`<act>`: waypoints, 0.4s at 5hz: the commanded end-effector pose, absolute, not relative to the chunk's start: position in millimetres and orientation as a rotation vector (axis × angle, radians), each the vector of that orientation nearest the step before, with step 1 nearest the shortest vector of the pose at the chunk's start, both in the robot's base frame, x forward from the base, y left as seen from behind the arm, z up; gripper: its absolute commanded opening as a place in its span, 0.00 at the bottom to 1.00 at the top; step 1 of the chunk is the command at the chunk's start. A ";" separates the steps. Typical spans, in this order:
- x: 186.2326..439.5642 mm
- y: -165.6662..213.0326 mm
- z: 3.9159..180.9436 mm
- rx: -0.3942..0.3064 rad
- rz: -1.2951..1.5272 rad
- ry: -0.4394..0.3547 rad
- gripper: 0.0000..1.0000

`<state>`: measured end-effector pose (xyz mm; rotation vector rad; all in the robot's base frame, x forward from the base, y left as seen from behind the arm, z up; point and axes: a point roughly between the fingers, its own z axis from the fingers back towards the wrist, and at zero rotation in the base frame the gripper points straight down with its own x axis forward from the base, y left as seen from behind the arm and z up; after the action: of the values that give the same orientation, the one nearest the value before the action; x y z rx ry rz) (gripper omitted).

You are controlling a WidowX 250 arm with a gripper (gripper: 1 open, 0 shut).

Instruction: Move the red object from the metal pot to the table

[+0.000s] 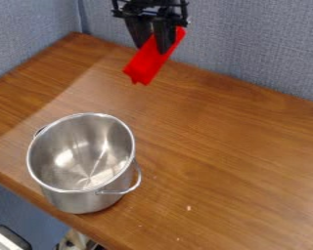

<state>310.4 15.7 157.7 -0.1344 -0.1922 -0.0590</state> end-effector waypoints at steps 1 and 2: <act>283.9 -13.4 180.7 -0.162 -0.154 -0.250 0.00; 250.3 -44.6 178.8 -0.194 -0.267 -0.218 0.00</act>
<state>250.0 -45.7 170.8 -0.1917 -0.1857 -0.2690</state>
